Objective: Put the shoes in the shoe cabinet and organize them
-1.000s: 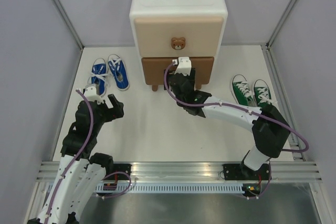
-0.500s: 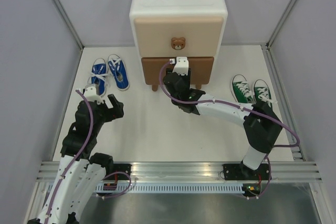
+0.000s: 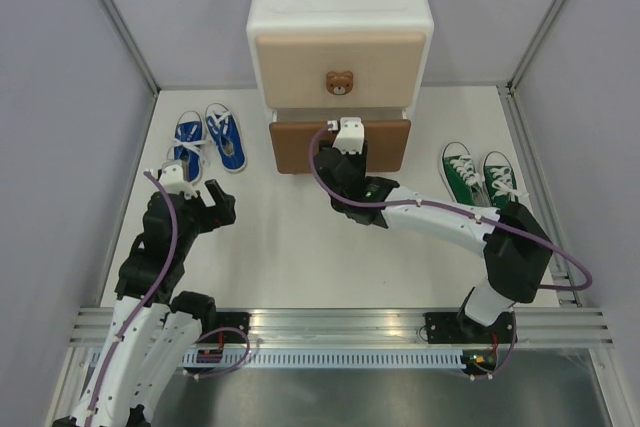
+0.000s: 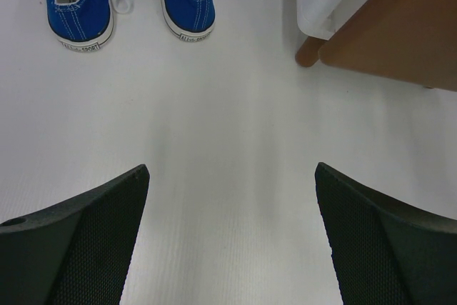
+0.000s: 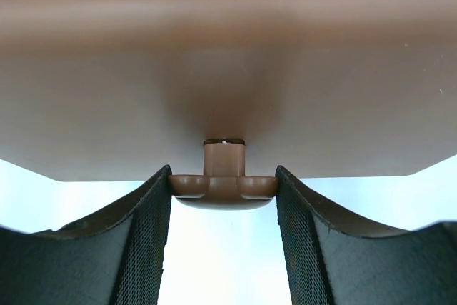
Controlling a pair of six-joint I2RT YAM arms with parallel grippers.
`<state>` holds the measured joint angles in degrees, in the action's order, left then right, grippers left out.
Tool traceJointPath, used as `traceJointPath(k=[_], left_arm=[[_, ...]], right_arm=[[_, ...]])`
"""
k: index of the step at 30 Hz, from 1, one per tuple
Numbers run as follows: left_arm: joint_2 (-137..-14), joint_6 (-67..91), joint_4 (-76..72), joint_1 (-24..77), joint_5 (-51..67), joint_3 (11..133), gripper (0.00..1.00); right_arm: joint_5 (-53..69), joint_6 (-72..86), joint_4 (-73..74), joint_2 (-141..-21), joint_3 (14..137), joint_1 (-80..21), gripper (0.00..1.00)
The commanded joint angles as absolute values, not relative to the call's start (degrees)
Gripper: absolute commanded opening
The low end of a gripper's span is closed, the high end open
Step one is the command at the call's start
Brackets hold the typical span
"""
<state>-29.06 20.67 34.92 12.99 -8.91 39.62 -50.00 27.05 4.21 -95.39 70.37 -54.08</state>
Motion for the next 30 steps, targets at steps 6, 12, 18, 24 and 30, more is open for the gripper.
traceJointPath(k=[6, 12, 18, 24, 30], left_arm=[[-29.1, 18.7, 32.4, 13.1, -9.8, 39.6, 1.0], [-29.0, 18.6, 32.4, 13.1, -9.9, 39.6, 1.0], [-29.4, 18.5, 32.5, 13.1, -9.9, 39.6, 1.0], [-29.4, 18.6, 32.4, 13.1, -10.2, 39.6, 1.0], [-29.4, 18.5, 32.4, 13.1, -10.1, 39.6, 1.0]], right_arm=[[-56.4, 43.3, 21.3, -85.0, 67.6, -61.4, 0.3], [-59.2, 53.4, 34.0, -80.3, 66.3, -68.6, 0.3], [-61.3, 64.8, 45.9, -78.0, 66.3, -76.8, 0.31], [-62.6, 77.4, 56.8, -79.4, 69.0, -84.2, 0.32], [-63.2, 88.7, 65.6, -83.6, 72.1, -89.7, 0.33]])
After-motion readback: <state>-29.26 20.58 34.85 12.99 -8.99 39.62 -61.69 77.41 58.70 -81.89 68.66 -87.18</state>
